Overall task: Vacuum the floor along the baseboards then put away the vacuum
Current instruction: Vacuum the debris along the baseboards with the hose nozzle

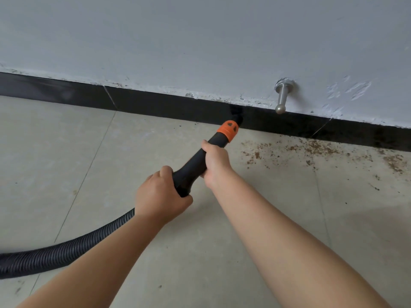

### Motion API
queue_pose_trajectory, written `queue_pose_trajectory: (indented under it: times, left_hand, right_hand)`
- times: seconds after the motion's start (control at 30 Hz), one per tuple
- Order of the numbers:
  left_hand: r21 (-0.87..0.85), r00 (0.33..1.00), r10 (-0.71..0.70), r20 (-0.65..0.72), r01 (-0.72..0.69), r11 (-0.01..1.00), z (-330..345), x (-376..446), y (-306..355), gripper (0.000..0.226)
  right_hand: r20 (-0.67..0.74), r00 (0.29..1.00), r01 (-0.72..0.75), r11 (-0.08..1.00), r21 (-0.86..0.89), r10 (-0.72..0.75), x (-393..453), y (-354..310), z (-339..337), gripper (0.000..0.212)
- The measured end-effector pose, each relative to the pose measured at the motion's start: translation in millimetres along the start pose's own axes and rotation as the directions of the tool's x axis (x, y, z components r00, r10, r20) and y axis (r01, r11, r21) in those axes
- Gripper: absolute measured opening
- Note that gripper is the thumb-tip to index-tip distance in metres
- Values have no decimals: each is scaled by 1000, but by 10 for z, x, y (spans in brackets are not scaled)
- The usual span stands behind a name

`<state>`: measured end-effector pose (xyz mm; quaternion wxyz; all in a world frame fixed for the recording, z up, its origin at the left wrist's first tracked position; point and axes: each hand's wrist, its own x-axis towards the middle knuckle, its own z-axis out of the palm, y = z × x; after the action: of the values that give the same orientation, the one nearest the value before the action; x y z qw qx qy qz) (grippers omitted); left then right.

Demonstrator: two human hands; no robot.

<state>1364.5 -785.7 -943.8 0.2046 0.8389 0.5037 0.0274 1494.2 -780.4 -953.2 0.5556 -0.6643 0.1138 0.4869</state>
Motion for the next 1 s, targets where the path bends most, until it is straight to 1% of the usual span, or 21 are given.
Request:
queue_pose_trajectory:
  times: [0.07, 0.23, 0.3, 0.4, 0.57, 0.73, 1.0]
  left_hand:
    - [-12, 997, -73, -28, 73, 997, -112, -77, -260, 34]
    - [15, 969, -246, -30, 246, 969, -373, -287, -883, 36]
    - [29, 960, -277, -36, 278, 960, -445, -328, -1074, 36]
    - [55, 957, -289, -31, 290, 955, -511, -330, -1250, 36]
    - [109, 967, -254, -14, 254, 961, -545, -148, -1208, 37]
    - [169, 991, -131, 34, 123, 978, -576, 119, -934, 38]
    - [188, 994, -5, 107, -16, 982, -369, 235, -447, 39]
  right_hand:
    - [52, 998, -21, 999, -46, 24, -106, 144, 281, 54]
    - [198, 973, -99, 989, -110, 120, -340, 574, 916, 55]
    - [233, 962, -111, 985, -134, 140, -409, 686, 1114, 56]
    - [245, 954, -138, 980, -145, 171, -443, 753, 1278, 55]
    - [237, 959, -124, 983, -134, 153, -399, 580, 1270, 51]
    - [205, 970, -124, 992, -36, 129, -286, 263, 1027, 46]
    - [140, 986, -100, 993, 69, 90, -126, 59, 476, 46]
